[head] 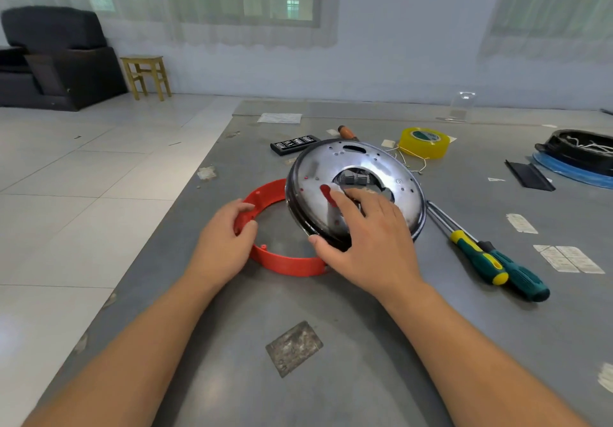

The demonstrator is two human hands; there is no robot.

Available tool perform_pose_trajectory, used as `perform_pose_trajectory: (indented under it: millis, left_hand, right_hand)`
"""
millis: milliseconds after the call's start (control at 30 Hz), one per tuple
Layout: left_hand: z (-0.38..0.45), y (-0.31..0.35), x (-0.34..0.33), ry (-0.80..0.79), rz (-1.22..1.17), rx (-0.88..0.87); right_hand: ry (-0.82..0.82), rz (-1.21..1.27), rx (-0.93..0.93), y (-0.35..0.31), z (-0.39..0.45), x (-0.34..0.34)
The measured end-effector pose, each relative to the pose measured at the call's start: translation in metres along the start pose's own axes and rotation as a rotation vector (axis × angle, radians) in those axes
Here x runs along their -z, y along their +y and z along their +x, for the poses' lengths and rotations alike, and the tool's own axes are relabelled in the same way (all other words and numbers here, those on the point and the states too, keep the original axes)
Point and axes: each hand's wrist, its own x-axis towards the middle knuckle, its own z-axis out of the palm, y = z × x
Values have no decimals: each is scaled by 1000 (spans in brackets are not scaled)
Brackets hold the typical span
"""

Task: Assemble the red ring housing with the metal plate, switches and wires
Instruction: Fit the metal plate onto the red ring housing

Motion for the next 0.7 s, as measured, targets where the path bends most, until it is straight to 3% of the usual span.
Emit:
perform_pose_trajectory:
  millis: [200,367,467,700]
  left_hand:
    - [-14,17,-17,-49,-41,-226]
    - [-2,28,-11,-15,152,-434]
    - [1,32,-12,79,165,-457]
    - [10,41,-21,275,-105,-347]
  right_hand:
    - [74,35,97,-4,-2,-1]
    - [116,64,173,-10,-3,3]
    - [127,57,203,-11,-2,7]
    - [310,99,206,10,7,19]
